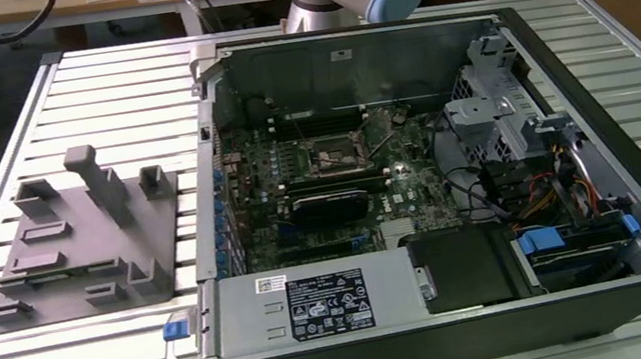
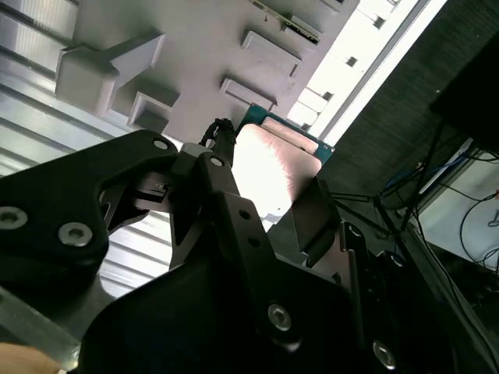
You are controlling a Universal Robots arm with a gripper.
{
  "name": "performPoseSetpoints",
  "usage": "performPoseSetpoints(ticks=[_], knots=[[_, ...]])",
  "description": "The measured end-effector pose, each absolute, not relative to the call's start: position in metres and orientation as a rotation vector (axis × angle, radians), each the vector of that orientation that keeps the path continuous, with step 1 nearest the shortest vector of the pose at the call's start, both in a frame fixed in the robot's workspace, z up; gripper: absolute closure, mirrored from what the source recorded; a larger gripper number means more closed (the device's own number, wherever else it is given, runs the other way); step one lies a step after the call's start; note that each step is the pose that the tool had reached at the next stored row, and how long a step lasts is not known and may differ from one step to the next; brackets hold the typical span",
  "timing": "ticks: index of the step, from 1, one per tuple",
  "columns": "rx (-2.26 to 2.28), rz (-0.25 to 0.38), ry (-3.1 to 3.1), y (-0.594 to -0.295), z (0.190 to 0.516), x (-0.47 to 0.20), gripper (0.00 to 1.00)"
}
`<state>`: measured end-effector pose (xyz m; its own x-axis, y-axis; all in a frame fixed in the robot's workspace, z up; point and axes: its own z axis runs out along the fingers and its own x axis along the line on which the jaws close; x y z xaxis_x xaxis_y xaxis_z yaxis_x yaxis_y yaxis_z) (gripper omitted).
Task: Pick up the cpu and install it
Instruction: 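Pick up the cpu and move it towards the insertion slot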
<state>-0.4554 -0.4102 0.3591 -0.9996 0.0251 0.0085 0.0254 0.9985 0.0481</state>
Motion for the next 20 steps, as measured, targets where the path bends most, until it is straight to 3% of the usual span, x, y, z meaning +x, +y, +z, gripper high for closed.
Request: performPoseSetpoints(ticks=[20], knots=[[-0.040, -0.076, -3.133, -0.410, 0.394, -0.455, 0.46]])
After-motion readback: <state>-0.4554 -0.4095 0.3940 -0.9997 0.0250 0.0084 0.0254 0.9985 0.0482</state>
